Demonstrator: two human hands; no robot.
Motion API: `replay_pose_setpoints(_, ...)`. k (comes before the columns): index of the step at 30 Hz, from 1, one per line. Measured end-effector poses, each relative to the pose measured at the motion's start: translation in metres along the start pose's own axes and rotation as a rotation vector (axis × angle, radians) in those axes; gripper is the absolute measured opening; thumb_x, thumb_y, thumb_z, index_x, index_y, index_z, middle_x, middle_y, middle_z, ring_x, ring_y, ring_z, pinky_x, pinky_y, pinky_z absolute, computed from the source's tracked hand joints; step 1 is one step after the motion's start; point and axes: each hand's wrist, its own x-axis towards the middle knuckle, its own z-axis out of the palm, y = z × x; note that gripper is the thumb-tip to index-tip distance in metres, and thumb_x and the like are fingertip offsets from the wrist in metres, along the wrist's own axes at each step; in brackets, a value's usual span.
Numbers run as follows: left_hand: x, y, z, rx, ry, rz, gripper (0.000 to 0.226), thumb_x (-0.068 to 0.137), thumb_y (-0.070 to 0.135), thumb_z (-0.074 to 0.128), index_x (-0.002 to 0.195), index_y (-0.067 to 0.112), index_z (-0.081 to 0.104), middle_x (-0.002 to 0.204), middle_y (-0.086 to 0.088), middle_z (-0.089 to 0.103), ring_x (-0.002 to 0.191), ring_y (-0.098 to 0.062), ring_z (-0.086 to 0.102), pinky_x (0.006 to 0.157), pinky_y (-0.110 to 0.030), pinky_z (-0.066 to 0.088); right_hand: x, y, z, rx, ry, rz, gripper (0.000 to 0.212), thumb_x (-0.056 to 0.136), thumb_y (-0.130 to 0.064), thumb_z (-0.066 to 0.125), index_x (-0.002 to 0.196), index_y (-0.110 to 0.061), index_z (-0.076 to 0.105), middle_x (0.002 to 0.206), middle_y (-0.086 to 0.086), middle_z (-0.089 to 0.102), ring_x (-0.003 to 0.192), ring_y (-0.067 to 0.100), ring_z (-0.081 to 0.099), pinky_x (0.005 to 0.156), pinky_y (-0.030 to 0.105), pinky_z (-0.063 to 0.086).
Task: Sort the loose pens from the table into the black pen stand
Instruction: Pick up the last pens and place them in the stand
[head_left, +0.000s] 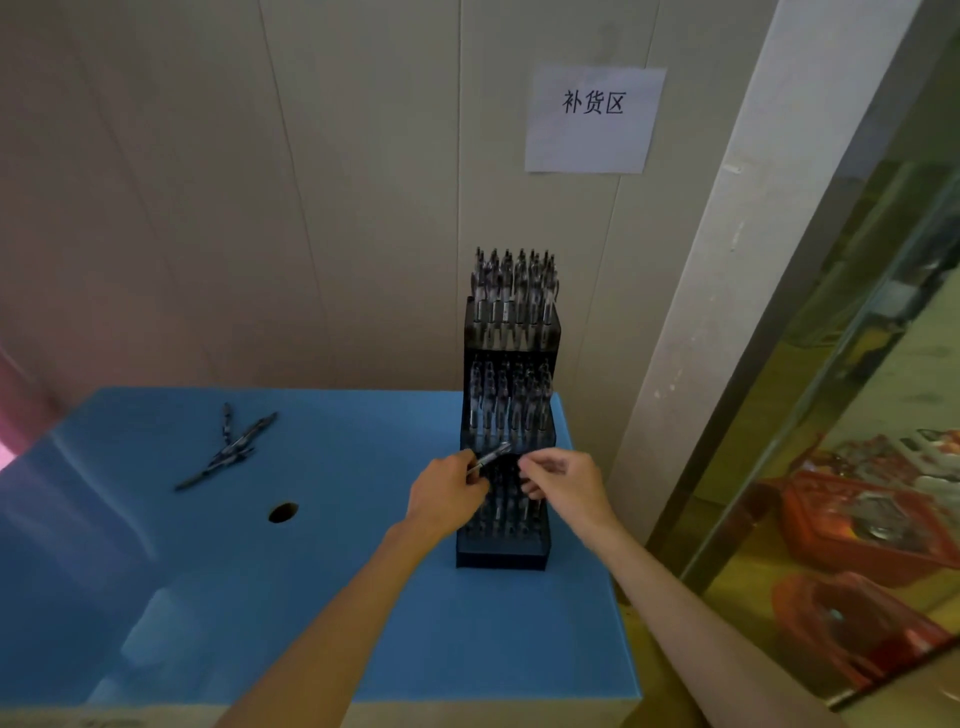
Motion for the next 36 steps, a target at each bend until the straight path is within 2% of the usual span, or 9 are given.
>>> replay_pose_setpoints(6, -0.004, 0.021, 0.013, -0.047, -0.043, 0.075, 0.028, 0.096, 0.032, 0.057, 0.073, 0.023, 0.042, 0.067, 0.000, 0.054, 0.057, -0.017, 0.050, 0.049, -0.031, 0.035, -0.002, -0.017, 0.002, 0.210, -0.047, 0.105, 0.013, 0.089, -0.018, 0.075, 0.099, -0.010, 0.077, 0.087, 0.000, 0.077, 0.075, 0.006, 0.071, 0.063, 0.012, 0.049)
replay_pose_setpoints(11, -0.008, 0.026, 0.011, -0.115, -0.018, 0.085, 0.028, 0.101, 0.032, 0.052, 0.078, 0.016, 0.046, 0.065, -0.003, 0.053, 0.054, -0.017, 0.047, 0.048, -0.032, 0.036, -0.003, -0.012, -0.003, 0.380, -0.081, 0.160, 0.023, 0.083, -0.010, 0.078, 0.105, -0.005, 0.072, 0.098, 0.007, 0.078, 0.093, 0.018, 0.073, 0.085, 0.028, 0.057)
replay_pose_setpoints(14, -0.011, 0.029, 0.007, -0.083, -0.018, 0.098, 0.026, 0.099, 0.032, 0.053, 0.078, 0.018, 0.045, 0.068, -0.002, 0.055, 0.056, -0.017, 0.049, 0.049, -0.031, 0.036, -0.003, -0.006, -0.002, 0.399, -0.084, 0.181, 0.022, 0.085, -0.009, 0.076, 0.106, -0.003, 0.072, 0.099, 0.007, 0.077, 0.093, 0.018, 0.073, 0.087, 0.029, 0.057)
replay_pose_setpoints(19, -0.017, 0.020, -0.001, 0.123, -0.037, 0.144, 0.022, 0.092, 0.037, 0.058, 0.088, 0.017, 0.051, 0.074, 0.001, 0.057, 0.064, -0.019, 0.054, 0.051, -0.032, 0.039, 0.005, -0.003, -0.006, 0.457, 0.083, 0.164, 0.010, 0.093, -0.008, 0.067, 0.102, -0.007, 0.072, 0.097, 0.009, 0.076, 0.094, 0.019, 0.072, 0.083, 0.028, 0.057)
replay_pose_setpoints(21, -0.019, 0.010, -0.007, 0.225, -0.011, 0.189, 0.025, 0.089, 0.044, 0.058, 0.095, 0.019, 0.055, 0.086, 0.002, 0.063, 0.075, -0.020, 0.059, 0.063, -0.033, 0.047, 0.010, 0.000, -0.015, 0.341, 0.147, 0.112, 0.009, 0.097, -0.009, 0.062, 0.098, -0.011, 0.071, 0.096, 0.007, 0.074, 0.094, 0.019, 0.071, 0.084, 0.028, 0.056)
replay_pose_setpoints(25, -0.021, -0.008, -0.016, 0.276, 0.034, 0.229, 0.031, 0.089, 0.049, 0.056, 0.108, 0.025, 0.060, 0.104, 0.007, 0.065, 0.097, -0.016, 0.059, 0.091, -0.036, 0.045, 0.015, 0.014, -0.029, 0.012, 0.158, -0.061, 0.012, 0.097, -0.011, 0.062, 0.093, -0.017, 0.071, 0.090, 0.001, 0.073, 0.088, 0.014, 0.070, 0.085, 0.030, 0.057)
replay_pose_setpoints(28, -0.021, -0.013, -0.020, 0.284, 0.073, 0.223, 0.030, 0.094, 0.044, 0.055, 0.114, 0.023, 0.062, 0.111, 0.005, 0.064, 0.101, -0.017, 0.059, 0.092, -0.035, 0.044, 0.014, 0.027, -0.029, -0.258, 0.148, -0.168, 0.007, 0.095, -0.016, 0.067, 0.092, -0.013, 0.072, 0.083, -0.003, 0.072, 0.080, 0.009, 0.068, 0.079, 0.028, 0.057)
replay_pose_setpoints(32, -0.023, -0.014, -0.025, 0.274, 0.091, 0.217, 0.028, 0.095, 0.041, 0.056, 0.116, 0.022, 0.062, 0.115, 0.006, 0.064, 0.101, -0.016, 0.059, 0.092, -0.033, 0.042, 0.010, 0.041, -0.024, -0.505, 0.113, -0.252, 0.021, 0.094, -0.020, 0.068, 0.076, -0.011, 0.063, 0.067, -0.004, 0.064, 0.063, 0.007, 0.062, 0.063, 0.030, 0.055)
replay_pose_setpoints(36, -0.023, -0.016, -0.027, 0.271, 0.085, 0.202, 0.030, 0.095, 0.043, 0.056, 0.115, 0.022, 0.062, 0.115, 0.006, 0.064, 0.098, -0.015, 0.060, 0.093, -0.034, 0.043, 0.011, 0.042, -0.020, -0.554, 0.094, -0.299, 0.022, 0.094, -0.018, 0.068, 0.074, -0.022, 0.057, 0.065, -0.015, 0.058, 0.062, -0.002, 0.058, 0.056, 0.013, 0.042)
